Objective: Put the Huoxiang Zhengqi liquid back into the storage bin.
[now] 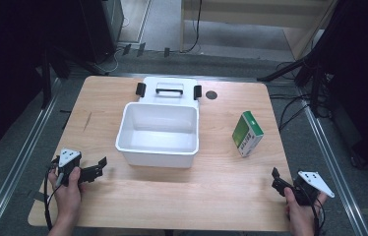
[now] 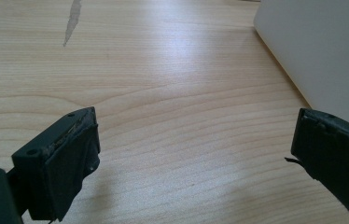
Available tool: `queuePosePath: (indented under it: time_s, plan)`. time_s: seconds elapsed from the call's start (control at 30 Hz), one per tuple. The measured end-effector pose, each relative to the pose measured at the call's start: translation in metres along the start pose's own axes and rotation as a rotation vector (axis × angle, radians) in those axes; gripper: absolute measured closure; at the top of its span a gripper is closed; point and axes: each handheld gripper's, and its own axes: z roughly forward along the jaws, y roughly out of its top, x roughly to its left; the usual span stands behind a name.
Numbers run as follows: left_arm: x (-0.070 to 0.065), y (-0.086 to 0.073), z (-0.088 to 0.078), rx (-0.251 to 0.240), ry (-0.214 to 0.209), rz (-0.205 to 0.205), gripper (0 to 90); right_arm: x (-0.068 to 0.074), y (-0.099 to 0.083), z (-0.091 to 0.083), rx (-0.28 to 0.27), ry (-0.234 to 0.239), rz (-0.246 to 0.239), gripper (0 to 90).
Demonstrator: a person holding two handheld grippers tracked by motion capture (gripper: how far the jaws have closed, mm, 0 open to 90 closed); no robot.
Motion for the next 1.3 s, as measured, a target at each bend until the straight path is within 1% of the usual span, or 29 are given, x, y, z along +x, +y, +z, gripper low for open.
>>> queuePosePath:
  time_s: [0.13,0.2,0.3,0.33,0.43,0.57,0.67,0.7,0.77,0.9,0.97,1.0,1.03,1.07,1.2,1.3]
  plan:
    - [0.000,0.000,0.000,0.000,-0.001,0.002,2.1,-0.001,0.000,0.000,0.005,0.013,0.015,12.9]
    - [0.000,0.000,0.000,-0.001,-0.001,0.003,2.1,-0.001,0.000,0.000,0.003,0.024,0.012,13.0]
    - [0.000,0.000,-0.001,-0.002,0.001,0.002,2.1,0.000,0.000,0.000,0.000,0.023,0.000,12.8]
    - [0.000,0.000,-0.001,-0.003,0.002,0.001,2.1,0.000,0.000,0.000,0.004,0.024,0.000,12.8]
    - [0.000,0.000,-0.001,-0.005,0.002,-0.003,2.1,0.001,0.000,0.000,0.017,0.047,-0.009,12.4]
    - [0.000,0.000,-0.001,-0.010,0.004,-0.003,2.1,0.003,0.000,-0.001,0.022,0.064,-0.006,12.4]
    - [0.000,0.000,-0.002,-0.010,0.006,-0.001,2.1,0.005,0.000,-0.003,0.030,0.069,-0.008,12.3]
    - [0.001,0.000,-0.001,-0.012,0.001,-0.005,2.1,0.006,0.000,-0.005,0.037,0.081,-0.030,12.2]
    - [0.001,0.000,-0.001,-0.011,-0.004,-0.013,2.1,0.006,0.000,-0.006,0.048,0.087,-0.043,12.3]
    - [0.002,0.000,-0.001,-0.012,-0.009,-0.020,2.1,0.004,0.004,-0.007,0.063,0.083,-0.042,12.3]
    - [0.002,0.000,-0.001,-0.012,-0.009,-0.020,2.1,0.004,0.005,-0.008,0.064,0.084,-0.049,12.4]
    - [0.002,0.000,-0.001,-0.012,-0.011,-0.020,2.1,0.004,0.007,-0.009,0.068,0.088,-0.049,12.4]
    - [0.002,0.000,-0.001,-0.010,-0.012,-0.021,2.1,0.003,0.012,-0.011,0.067,0.117,-0.042,12.4]
    - [0.002,0.000,-0.001,-0.007,-0.012,-0.018,2.1,0.003,0.015,-0.012,0.066,0.129,-0.043,12.4]
    - [0.002,0.000,-0.001,-0.002,-0.011,-0.015,2.1,0.005,0.022,-0.014,0.104,0.138,-0.079,12.4]
    - [0.002,0.000,-0.001,-0.003,-0.013,-0.018,2.1,0.005,0.028,-0.012,0.154,0.149,-0.100,12.4]
